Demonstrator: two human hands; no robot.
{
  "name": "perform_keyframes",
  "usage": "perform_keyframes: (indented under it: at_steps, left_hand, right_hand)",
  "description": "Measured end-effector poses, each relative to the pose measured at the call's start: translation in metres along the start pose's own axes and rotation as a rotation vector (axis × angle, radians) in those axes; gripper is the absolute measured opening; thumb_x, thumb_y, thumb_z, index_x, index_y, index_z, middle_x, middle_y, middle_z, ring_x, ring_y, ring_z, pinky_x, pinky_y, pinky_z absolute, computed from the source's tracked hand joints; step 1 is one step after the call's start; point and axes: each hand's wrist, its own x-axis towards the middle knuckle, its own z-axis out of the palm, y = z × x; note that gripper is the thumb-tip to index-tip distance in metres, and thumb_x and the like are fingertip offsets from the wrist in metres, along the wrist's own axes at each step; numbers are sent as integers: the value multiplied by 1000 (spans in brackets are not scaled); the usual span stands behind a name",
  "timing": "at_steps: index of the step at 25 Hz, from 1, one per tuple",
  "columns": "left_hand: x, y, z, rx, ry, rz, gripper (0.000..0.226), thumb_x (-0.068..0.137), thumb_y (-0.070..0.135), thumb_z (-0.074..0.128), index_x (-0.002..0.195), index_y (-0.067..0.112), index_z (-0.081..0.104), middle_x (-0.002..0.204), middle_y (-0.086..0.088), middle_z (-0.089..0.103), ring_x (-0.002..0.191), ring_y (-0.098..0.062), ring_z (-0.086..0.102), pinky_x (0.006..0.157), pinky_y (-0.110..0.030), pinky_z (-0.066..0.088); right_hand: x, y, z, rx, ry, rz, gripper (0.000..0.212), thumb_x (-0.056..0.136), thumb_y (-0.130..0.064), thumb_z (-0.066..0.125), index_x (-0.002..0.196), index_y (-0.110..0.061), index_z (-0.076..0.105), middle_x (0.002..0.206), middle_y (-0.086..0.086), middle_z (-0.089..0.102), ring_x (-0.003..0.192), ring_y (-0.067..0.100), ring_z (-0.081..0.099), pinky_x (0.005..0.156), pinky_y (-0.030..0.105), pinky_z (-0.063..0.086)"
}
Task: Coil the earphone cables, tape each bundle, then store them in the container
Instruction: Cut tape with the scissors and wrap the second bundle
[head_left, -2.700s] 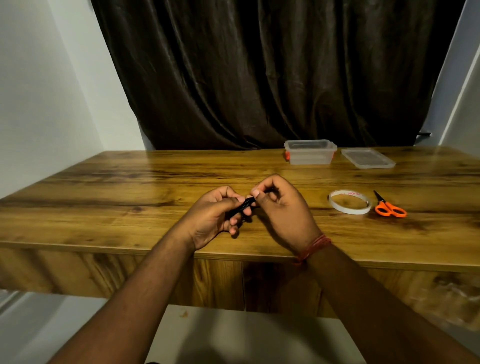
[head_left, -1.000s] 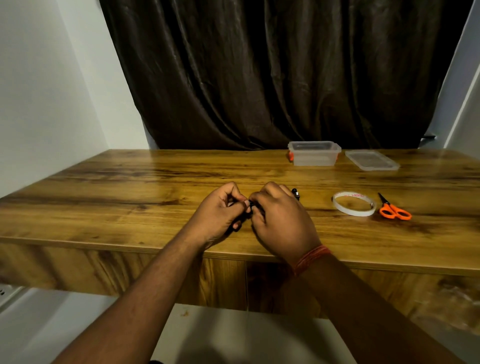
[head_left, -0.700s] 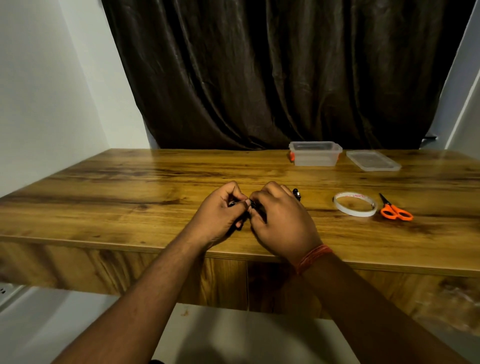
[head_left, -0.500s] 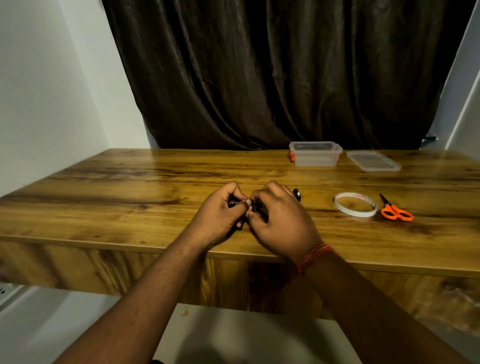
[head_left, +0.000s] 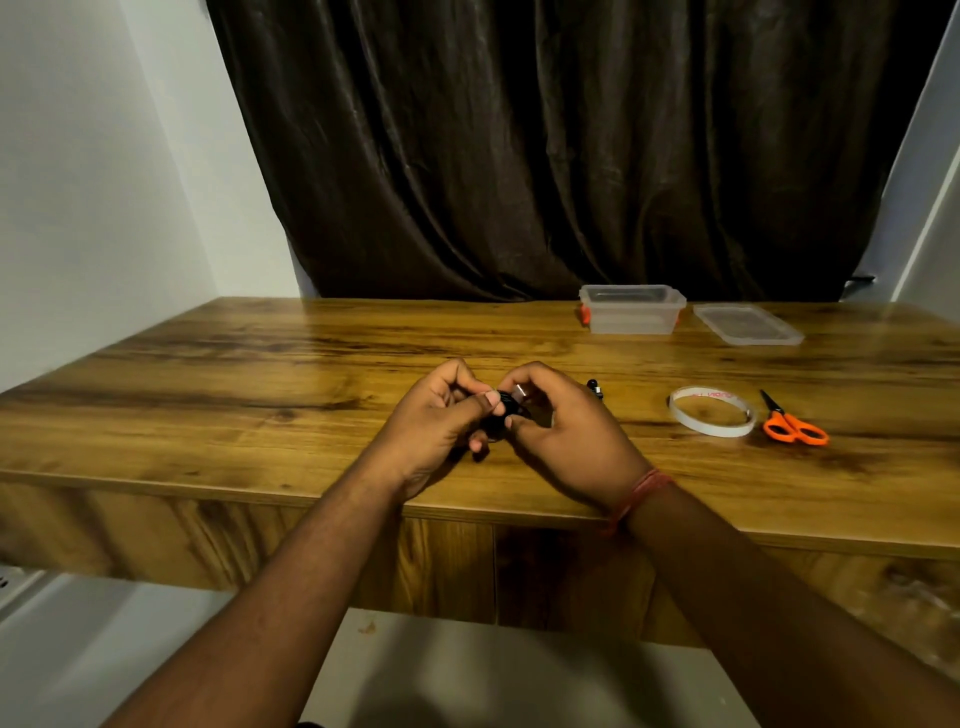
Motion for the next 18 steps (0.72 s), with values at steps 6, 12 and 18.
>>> perform_keyframes:
  at_steps: [6,12,18]
  left_hand:
    - [0,2,0,37,5,3,23,94,-3,54,79,14,49,69,-8,64,44,-14,44,43,-24,39]
    - [0,1,-1,-8,-19,-31,26,92,-4,56,76,16,52,74,-14,60,47,-9,40,42,-24,39]
    - [-1,-1,-2,53,-46,-10,18,91,0,59,82,15,56,67,-8,58,46,-16,43,50,-30,42]
  right_hand:
    - [6,0,1,367,-36,70,19,87,-1,67,96,-16,60,83,-6,59,68,-1,54,64,20,45]
    - [5,3,1,484,-44,71,25,87,6,62,91,-19,58,80,-5,55,70,9,51,62,32,43]
    - [4,5,1,459,6,104,25,87,5,60,90,-19,60,77,-7,57,69,13,50,64,38,43]
